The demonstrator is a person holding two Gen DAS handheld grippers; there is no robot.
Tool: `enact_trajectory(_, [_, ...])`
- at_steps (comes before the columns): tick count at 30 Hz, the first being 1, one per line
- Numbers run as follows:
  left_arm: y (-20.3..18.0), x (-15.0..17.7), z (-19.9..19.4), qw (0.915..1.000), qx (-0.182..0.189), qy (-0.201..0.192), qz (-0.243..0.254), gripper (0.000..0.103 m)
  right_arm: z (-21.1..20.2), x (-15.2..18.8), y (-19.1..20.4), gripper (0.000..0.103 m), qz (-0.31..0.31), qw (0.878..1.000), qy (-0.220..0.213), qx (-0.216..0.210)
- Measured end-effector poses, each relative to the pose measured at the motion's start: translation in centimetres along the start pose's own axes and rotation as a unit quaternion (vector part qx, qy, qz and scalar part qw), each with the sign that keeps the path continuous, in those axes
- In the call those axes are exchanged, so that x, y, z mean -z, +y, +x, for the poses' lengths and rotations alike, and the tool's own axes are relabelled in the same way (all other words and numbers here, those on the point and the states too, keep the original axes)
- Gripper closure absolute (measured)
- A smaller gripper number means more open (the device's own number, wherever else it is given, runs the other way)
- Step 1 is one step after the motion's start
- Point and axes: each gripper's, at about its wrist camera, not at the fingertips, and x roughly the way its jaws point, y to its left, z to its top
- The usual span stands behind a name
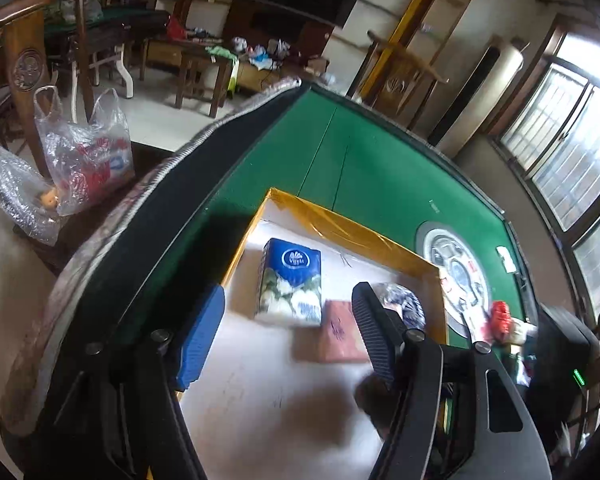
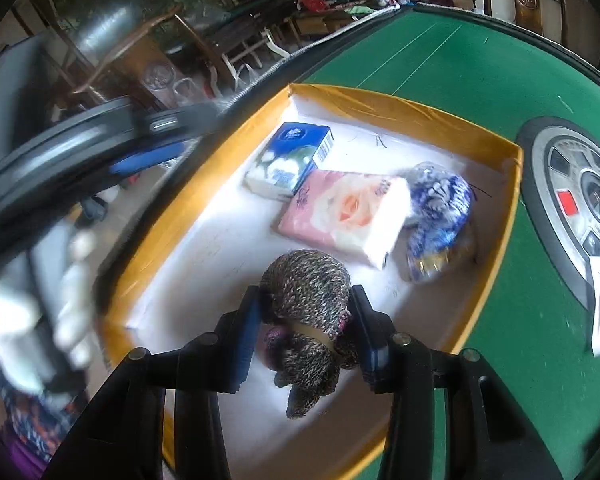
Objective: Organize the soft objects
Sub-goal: 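Place the Vinda pack and knitted ball into the yellow tray and release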
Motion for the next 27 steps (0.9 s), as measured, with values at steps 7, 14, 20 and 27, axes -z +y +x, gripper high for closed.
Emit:
enact_trajectory(7, [2.3,3.2,-6.5,0.9982,0.033,-0.049,-0.014,0.033,2.8,-3.6,-0.3,0.064,0.003,0.997,-0.015,0.074])
enact_trajectory(14, [2.9,5.4,-8.3,0.9976,0.036,-0.052,-0.027,0.033,0.8,-2.9,-1.3,0.051,0.044,0.998,-0.038,0.031])
enact_trajectory(20, [1.9,7.0,-9.5,0.9957,0.037,-0.076,-0.037,0.033,-6.1,0.6,-2.7,0.046,0.042,0.993,-0.105,0.021])
enact_trajectory(27, [-1.2,9.6,-10.9,0.9936,0.054,-0.098,-0.015,0.029,-16.0,8.7,-11.1,0.041,0.121,0.970,-0.188,0.090])
